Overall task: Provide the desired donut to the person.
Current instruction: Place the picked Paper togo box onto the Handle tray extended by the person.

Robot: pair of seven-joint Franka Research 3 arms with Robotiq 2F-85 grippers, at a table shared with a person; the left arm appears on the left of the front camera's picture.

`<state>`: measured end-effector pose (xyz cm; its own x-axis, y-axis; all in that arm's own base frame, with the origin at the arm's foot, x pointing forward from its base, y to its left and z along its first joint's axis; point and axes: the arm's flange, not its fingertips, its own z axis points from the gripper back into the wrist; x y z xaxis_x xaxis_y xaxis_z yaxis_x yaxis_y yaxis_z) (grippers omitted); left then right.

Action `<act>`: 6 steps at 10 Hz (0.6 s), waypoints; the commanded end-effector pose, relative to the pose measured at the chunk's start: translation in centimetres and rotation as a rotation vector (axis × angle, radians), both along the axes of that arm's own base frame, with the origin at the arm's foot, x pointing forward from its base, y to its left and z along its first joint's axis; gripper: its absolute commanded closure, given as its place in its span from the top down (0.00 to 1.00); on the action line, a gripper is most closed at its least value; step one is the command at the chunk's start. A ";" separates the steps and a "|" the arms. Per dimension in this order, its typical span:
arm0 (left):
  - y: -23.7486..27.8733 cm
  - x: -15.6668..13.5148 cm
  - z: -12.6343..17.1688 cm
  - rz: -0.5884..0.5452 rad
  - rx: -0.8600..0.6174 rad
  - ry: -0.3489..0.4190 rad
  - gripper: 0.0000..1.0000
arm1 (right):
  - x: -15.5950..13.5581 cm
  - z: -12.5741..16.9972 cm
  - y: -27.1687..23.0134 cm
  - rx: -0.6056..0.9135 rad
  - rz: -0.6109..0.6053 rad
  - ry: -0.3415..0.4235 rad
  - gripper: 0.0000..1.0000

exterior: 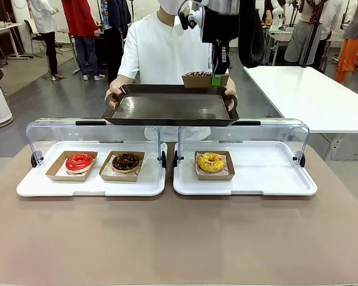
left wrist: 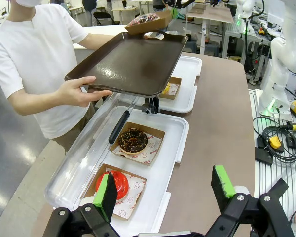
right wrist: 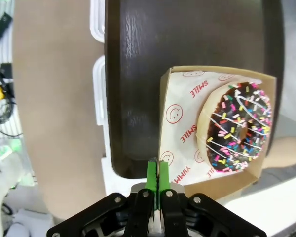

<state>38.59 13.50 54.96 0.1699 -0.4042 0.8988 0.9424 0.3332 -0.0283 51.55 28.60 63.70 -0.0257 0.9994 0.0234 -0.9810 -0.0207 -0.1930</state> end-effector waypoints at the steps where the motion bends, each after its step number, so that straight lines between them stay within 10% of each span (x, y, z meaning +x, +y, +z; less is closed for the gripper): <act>1: 0.0 -0.1 0.1 0.001 -0.004 -0.003 1.00 | 0.4 -2.2 -0.9 0.018 0.050 0.011 0.02; 6: 0.0 -0.1 0.1 0.001 -0.004 -0.003 1.00 | 1.3 -3.8 -0.5 0.002 0.083 0.029 0.02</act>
<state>38.59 13.50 54.96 0.1699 -0.4042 0.8988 0.9424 0.3332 -0.0283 52.83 28.13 59.66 -0.1126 0.9932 0.0280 -0.9813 -0.1067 -0.1600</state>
